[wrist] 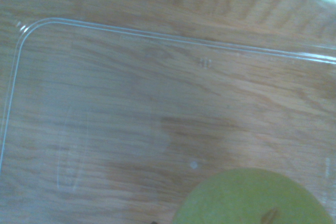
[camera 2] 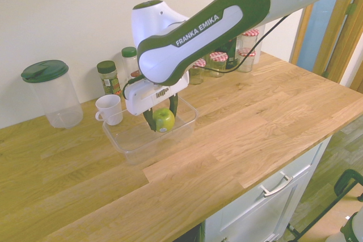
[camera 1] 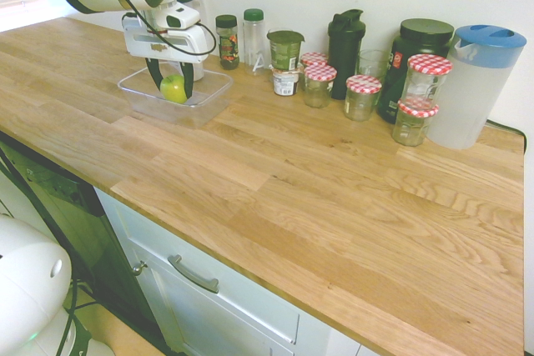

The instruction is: Put the apple into the container

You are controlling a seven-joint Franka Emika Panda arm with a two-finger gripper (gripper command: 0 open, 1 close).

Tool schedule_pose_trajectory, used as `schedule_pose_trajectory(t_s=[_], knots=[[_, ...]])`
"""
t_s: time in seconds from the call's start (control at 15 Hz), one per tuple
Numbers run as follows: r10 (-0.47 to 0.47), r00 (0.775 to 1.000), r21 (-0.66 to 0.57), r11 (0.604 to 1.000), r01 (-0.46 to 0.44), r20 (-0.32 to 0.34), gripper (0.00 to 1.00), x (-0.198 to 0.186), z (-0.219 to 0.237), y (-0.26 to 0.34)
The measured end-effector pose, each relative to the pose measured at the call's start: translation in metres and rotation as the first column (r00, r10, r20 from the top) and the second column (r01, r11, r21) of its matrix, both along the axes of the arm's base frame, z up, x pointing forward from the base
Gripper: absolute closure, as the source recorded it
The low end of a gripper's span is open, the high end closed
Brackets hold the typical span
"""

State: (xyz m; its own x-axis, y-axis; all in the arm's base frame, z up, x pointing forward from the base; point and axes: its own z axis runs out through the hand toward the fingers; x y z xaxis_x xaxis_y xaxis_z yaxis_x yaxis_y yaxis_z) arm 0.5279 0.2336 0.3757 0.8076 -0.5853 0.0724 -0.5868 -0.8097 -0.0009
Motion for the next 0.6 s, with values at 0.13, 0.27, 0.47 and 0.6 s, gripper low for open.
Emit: schedule_pose_trajectory(t_s=[0.13,0.27,0.47,0.6], knots=[[-0.005,1.000,0.002,1.000,0.005,-0.003,0.00,0.004,-0.004,0.002],[-0.010,1.000,0.002,1.000,0.010,-0.002,0.00,0.007,-0.003,0.000],[-0.019,1.000,0.000,1.000,0.019,-0.007,0.00,0.010,-0.007,-0.005],[-0.018,1.000,0.004,1.000,0.018,0.003,0.00,0.014,0.001,-0.004]])
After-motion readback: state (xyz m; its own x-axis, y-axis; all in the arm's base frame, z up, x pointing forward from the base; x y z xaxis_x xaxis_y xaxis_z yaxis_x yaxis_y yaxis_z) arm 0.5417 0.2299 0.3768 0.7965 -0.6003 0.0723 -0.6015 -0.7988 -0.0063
